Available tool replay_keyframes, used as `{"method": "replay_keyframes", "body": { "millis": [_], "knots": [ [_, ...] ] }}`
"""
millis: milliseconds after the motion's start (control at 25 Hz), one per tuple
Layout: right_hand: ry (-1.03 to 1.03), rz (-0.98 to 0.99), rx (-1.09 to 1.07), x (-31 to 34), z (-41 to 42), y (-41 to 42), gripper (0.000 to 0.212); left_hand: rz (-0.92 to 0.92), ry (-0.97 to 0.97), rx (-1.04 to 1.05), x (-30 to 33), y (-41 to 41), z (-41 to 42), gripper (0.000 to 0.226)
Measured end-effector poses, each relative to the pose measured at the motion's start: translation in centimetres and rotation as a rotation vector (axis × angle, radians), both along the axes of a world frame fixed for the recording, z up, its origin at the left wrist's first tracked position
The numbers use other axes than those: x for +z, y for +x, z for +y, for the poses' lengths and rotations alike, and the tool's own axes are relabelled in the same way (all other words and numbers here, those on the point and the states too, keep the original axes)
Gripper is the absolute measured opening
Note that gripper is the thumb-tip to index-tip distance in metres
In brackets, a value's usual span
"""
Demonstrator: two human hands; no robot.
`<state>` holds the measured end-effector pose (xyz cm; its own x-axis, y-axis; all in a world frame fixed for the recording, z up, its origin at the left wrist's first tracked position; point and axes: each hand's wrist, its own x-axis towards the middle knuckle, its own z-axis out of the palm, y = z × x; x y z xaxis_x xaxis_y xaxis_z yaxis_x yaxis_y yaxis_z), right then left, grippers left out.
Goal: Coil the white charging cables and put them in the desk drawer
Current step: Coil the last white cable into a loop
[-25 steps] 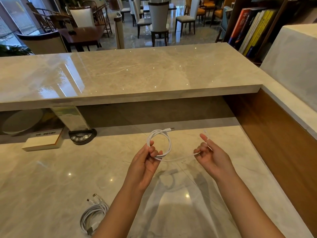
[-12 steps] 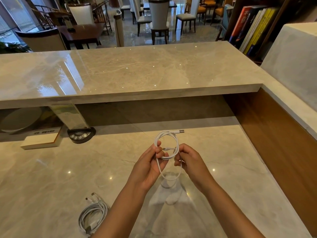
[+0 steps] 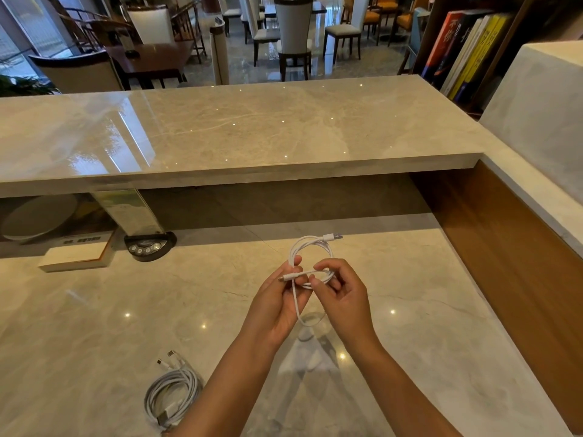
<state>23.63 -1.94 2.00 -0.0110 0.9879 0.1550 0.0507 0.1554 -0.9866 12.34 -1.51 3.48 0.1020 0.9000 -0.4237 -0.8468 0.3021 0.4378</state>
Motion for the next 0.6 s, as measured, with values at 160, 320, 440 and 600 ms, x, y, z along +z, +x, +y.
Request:
{"method": "replay_keyframes", "body": {
  "millis": [160, 320, 440, 600],
  "knots": [
    [-0.008, -0.046, -0.040, -0.1, 0.1, 0.2, 0.030, 0.062, 0.038, -0.002, -0.1, 0.1, -0.1, 0.021],
    [-0.043, -0.125, 0.024, 0.1, 0.7, 0.5, 0.023, 0.142, 0.064, -0.005, -0.5, -0.3, -0.1, 0.021],
    [-0.044, -0.217, -0.033, 0.3, 0.8, 0.9, 0.028, 0.123, 0.051, 0.022, -0.7, -0.6, 0.0, 0.022],
    [-0.065, 0.185, -0.217, 1.8, 1.3, 3.9, 0.017, 0.091, -0.001, 0.082, -1.4, -1.3, -0.1, 0.023]
  ]
}}
